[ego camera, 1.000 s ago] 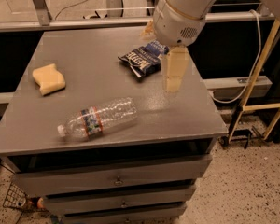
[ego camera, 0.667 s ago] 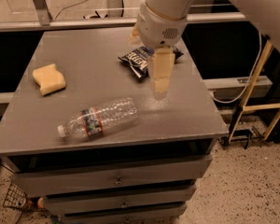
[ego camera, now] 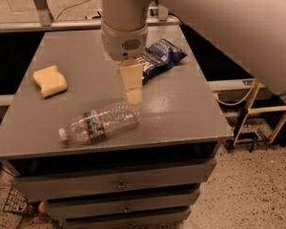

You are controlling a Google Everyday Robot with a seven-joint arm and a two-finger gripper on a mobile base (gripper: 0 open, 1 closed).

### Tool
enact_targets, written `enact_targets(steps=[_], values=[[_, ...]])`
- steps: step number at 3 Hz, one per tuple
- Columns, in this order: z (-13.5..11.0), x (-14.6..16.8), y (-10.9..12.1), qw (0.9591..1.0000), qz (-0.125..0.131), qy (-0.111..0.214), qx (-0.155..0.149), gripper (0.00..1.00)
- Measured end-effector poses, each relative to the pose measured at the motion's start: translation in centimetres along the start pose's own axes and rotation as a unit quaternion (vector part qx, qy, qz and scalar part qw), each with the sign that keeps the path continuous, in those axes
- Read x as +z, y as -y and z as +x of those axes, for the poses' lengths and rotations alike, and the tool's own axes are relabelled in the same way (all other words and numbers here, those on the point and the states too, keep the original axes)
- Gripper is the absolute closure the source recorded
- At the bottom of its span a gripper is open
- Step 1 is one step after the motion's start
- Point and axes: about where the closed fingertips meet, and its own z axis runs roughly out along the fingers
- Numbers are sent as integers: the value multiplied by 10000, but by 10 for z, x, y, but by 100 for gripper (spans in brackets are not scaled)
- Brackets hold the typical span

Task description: Place water bottle upright

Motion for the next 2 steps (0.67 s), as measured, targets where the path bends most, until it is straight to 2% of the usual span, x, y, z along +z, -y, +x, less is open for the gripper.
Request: enact_targets(steps=[2], values=[[-49,27,-24,9995,-232,24,197,0]])
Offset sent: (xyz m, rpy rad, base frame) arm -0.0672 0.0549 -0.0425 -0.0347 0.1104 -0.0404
